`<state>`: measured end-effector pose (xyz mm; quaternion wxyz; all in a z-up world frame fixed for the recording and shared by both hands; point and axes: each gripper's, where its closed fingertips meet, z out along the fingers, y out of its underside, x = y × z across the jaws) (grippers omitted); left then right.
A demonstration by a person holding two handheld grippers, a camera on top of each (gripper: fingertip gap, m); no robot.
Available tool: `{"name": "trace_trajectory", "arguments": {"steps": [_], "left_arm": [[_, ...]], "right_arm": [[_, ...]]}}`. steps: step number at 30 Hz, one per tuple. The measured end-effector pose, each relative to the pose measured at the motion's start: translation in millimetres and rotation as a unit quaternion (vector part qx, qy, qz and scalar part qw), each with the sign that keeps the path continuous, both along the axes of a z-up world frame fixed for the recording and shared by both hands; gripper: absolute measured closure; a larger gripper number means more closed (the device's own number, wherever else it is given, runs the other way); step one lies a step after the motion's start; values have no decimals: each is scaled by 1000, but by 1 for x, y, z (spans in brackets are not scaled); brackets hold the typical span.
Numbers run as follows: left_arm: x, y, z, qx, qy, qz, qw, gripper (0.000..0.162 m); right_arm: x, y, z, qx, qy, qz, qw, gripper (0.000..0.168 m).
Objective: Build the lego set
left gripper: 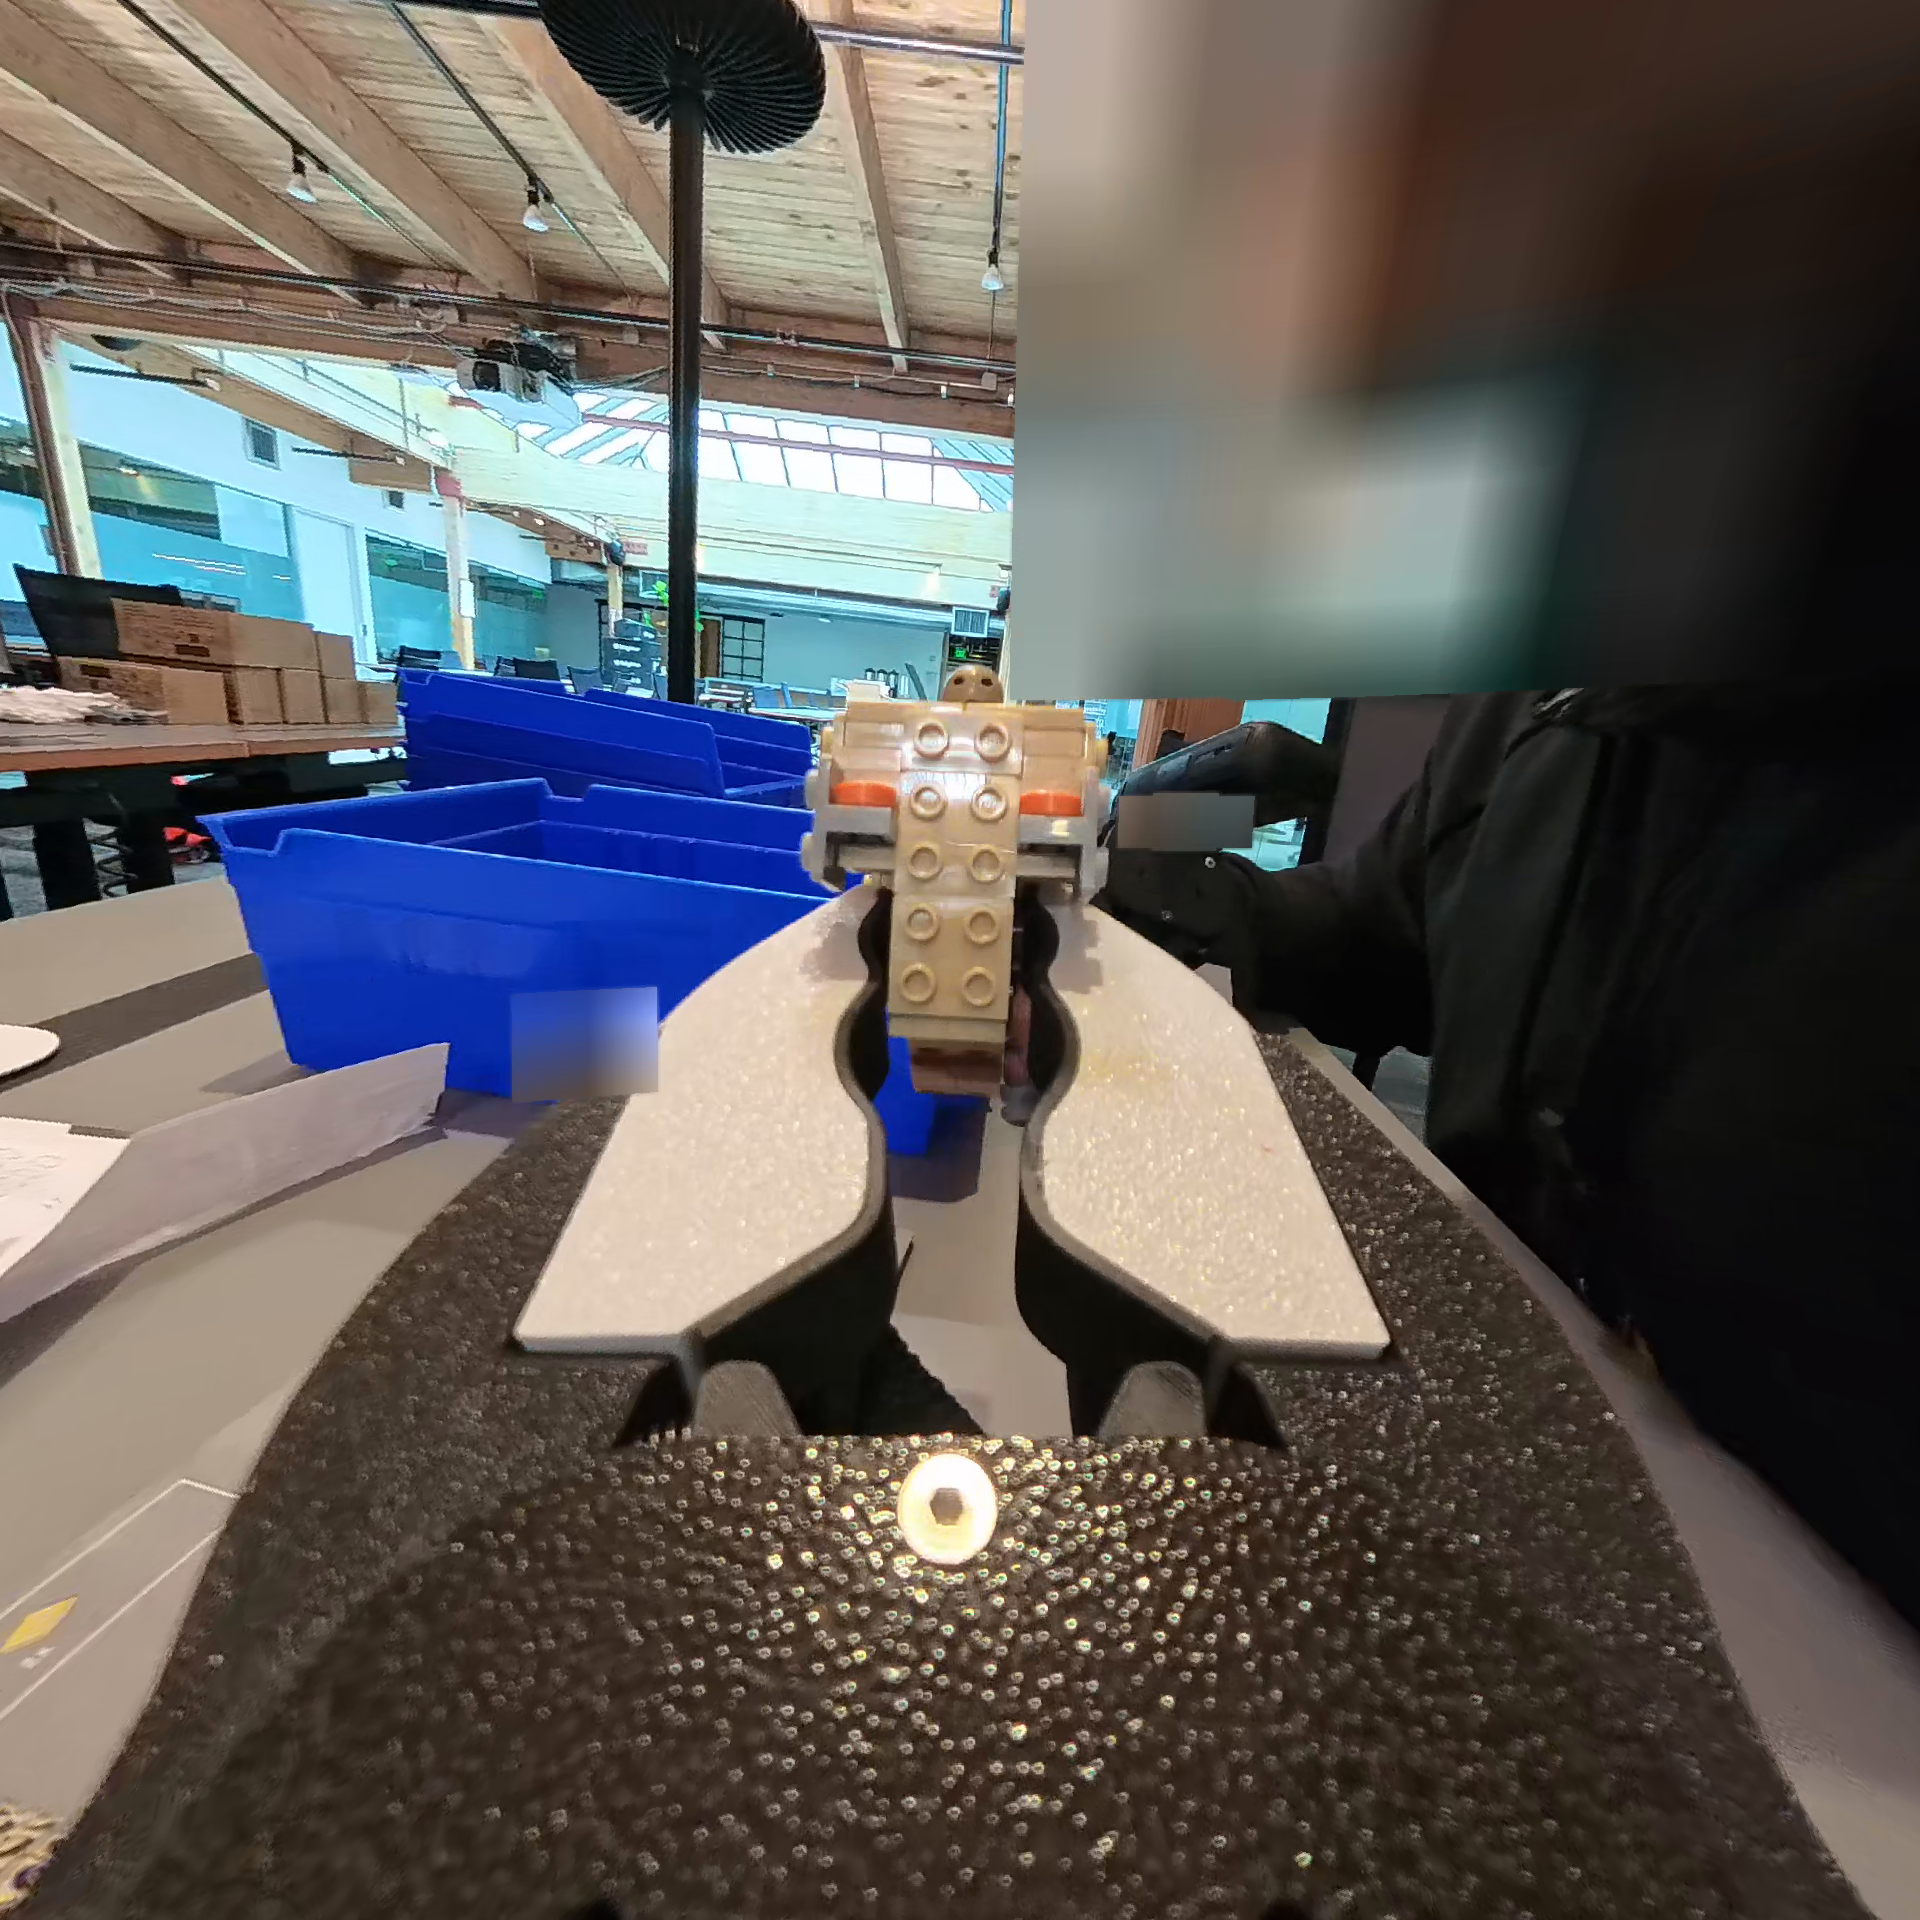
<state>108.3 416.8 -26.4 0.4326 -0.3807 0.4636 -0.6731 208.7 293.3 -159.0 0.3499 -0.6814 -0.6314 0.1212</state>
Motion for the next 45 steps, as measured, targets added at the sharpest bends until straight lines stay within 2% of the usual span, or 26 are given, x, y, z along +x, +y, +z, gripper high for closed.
{"name": "trace_trajectory", "arguments": {"steps": [8, 20, 23, 32, 42, 45], "left_arm": [[-3, 2, 4, -22, -17, -27, 999, 140], [-6, -13, 5, -18, -30, -59, 998, 140], [-8, -13, 7, -30, -34, -62, 997, 140], [-12, -10, 8, -46, -39, -55, 997, 140], [-10, -10, 8, -45, -34, -49, 997, 140], [-10, -13, 8, -48, -37, -55, 997, 141]], "right_arm": [[0, 6, 4, -2, 23, -4, 1000, 122], [7, -3, 5, 7, 14, 18, 1000, 108], [6, -6, 8, -9, 29, 19, 999, 111], [11, -24, 0, -57, -12, 28, 998, 127], [-14, -40, -4, -75, -6, 67, 995, 130], [-15, -32, 2, -60, 16, 58, 996, 130]]}}
